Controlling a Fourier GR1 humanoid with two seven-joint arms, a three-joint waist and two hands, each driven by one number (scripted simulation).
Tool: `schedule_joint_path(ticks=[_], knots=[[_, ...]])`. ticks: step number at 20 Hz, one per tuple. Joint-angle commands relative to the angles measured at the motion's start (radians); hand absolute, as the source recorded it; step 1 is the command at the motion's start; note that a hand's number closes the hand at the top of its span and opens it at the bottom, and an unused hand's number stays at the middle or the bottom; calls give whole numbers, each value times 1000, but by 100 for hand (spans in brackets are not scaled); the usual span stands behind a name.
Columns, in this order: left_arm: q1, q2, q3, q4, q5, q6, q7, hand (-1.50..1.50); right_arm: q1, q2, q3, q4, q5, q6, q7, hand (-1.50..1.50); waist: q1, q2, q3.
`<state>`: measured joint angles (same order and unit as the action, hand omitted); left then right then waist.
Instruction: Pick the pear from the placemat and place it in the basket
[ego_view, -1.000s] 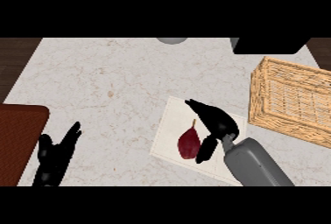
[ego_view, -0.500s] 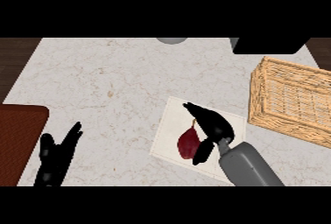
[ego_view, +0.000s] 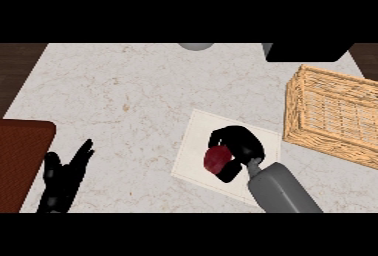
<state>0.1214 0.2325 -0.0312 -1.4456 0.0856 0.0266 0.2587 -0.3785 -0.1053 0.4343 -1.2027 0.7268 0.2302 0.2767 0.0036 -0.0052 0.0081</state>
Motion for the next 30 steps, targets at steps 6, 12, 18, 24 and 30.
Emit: schedule_joint_path(ticks=[6,12,18,24,30], knots=[[-12,-15,33,110,-10,-34,-29,0,-1,14,0,17,101,-16,-39,150,-3,5,-8],[-3,-32,24,60,-9,-17,10,0,32,77,42,-61,286,-97,316,150,-20,0,-10],[26,-14,50,61,0,-32,-9,0,123,104,131,-274,411,-183,627,150,-18,-2,-9],[34,-3,48,21,2,-38,11,0,69,105,58,-564,239,-552,631,150,-18,-7,-6],[46,-13,44,-4,-1,-33,31,0,-25,105,-70,-849,372,-380,788,150,-19,-2,-9]])
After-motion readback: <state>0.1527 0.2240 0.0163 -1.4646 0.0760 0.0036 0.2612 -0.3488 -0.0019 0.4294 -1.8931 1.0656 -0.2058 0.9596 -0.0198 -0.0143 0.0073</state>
